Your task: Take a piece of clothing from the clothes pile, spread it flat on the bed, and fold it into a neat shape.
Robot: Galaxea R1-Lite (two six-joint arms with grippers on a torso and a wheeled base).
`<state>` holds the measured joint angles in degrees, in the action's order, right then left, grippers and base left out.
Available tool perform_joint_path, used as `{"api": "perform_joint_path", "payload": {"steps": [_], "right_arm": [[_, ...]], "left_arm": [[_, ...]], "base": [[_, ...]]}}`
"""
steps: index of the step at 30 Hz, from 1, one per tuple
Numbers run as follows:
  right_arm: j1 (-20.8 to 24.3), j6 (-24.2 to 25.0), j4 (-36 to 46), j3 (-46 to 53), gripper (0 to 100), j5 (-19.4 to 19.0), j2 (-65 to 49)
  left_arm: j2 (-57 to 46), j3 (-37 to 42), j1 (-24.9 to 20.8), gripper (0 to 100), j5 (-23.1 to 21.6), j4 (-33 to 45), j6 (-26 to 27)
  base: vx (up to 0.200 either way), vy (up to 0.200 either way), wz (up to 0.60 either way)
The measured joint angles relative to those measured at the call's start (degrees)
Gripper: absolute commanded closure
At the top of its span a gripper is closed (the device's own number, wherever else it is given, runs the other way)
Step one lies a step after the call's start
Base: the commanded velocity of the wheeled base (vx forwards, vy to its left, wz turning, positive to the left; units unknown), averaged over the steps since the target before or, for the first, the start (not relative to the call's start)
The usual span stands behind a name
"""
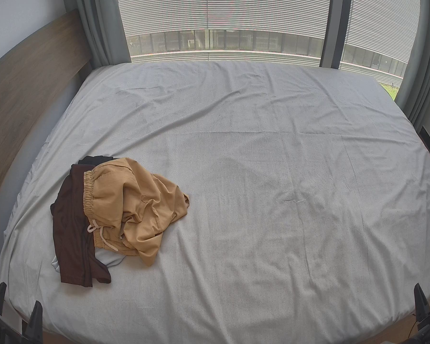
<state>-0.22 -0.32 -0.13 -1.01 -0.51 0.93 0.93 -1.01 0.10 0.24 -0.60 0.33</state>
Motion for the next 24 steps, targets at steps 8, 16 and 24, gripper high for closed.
{"api": "perform_joint_path", "payload": {"steps": [8, 16, 24], "right_arm": [[-0.02, -0.20, 0.02, 0.00, 0, -0.02, 0.00], [0.00, -0.22, 0.09, 0.00, 0, -0.09, 0.00], [0.00, -0.20, 0.06, 0.00, 0, -0.09, 0.00]], "left_arm": [[2.13, -7.50, -1.24, 0, -1.08, -2.27, -0.30], [16.46, -16.30, -8.14, 0, -2.21, -5.30, -7.94], [34.93, -30.96, -11.40, 0, -2.95, -7.91, -12.51]], "base": [[0.000, 0.000, 0.00], [0.000, 0.000, 0.00], [0.000, 0.000, 0.00]]}}
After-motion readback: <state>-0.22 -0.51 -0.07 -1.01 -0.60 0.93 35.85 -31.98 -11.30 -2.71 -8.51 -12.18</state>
